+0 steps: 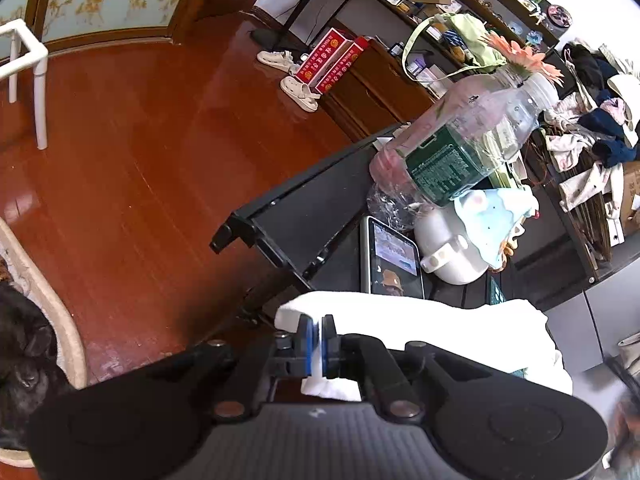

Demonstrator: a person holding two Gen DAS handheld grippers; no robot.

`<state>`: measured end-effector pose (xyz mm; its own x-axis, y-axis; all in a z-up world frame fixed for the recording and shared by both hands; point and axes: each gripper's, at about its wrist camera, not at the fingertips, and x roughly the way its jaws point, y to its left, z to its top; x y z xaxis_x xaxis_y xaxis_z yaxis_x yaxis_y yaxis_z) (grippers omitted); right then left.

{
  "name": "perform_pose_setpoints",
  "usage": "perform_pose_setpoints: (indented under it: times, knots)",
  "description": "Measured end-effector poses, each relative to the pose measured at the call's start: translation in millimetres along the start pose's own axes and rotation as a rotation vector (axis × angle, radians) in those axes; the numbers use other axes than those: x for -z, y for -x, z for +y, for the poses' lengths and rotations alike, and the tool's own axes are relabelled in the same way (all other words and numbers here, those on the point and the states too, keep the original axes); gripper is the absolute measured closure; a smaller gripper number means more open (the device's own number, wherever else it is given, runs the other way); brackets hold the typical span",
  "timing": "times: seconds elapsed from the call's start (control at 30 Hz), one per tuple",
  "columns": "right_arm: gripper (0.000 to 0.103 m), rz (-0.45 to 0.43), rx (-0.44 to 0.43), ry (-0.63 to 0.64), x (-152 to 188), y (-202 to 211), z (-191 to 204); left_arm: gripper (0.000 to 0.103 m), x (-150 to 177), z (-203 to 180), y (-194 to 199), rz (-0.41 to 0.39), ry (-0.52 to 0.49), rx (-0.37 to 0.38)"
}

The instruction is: Fold clothes

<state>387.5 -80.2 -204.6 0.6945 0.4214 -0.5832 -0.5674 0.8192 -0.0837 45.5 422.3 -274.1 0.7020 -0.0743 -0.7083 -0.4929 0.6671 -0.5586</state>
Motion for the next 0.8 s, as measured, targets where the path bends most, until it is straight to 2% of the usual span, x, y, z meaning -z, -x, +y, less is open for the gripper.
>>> perform_pose_setpoints:
  times: [0.03, 0.13, 0.2, 0.27, 0.3, 0.37, 0.5, 0.57, 0.7, 0.77, 0.8]
  knots:
    - [0.036, 0.039, 0.001, 0.044, -8, -26, -3, 0.102, -1, -1, -1, -0.003, 0.001, -0.001]
    - [0.042, 0.154, -0.010, 0.101, -20, -90, -13, 0.102, -4, -3, -4, -0.009, -0.001, 0.004]
    - [0.046, 0.199, -0.012, 0.048, -23, -115, -23, 0.102, -5, -5, -7, -0.011, -0.006, 0.012]
    - [0.074, 0.288, -0.030, -0.073, -22, -145, -42, 0.102, -7, -7, -10, -0.013, -0.014, 0.022]
    - [0.102, 0.302, -0.033, -0.110, -24, -152, -48, 0.102, -7, -8, -11, -0.012, -0.017, 0.022]
    - [0.100, 0.328, -0.038, -0.180, -29, -166, -59, 0.102, -8, -10, -13, -0.011, -0.023, 0.021]
    - [0.101, 0.237, -0.001, -0.231, -48, -172, -81, 0.102, -13, -20, -9, -0.076, -0.055, -0.008]
    - [0.101, 0.226, 0.029, -0.247, -53, -178, -91, 0.102, -15, -24, -9, -0.091, -0.078, -0.016]
    - [0.101, 0.251, 0.074, -0.267, -53, -194, -107, 0.101, -13, -26, -20, -0.049, -0.118, -0.064]
    - [0.098, 0.262, 0.086, -0.308, -43, -202, -114, 0.101, -10, -21, -26, -0.013, -0.118, -0.092]
    - [0.092, 0.261, 0.093, -0.323, -40, -201, -116, 0.100, -9, -17, -29, 0.004, -0.115, -0.107]
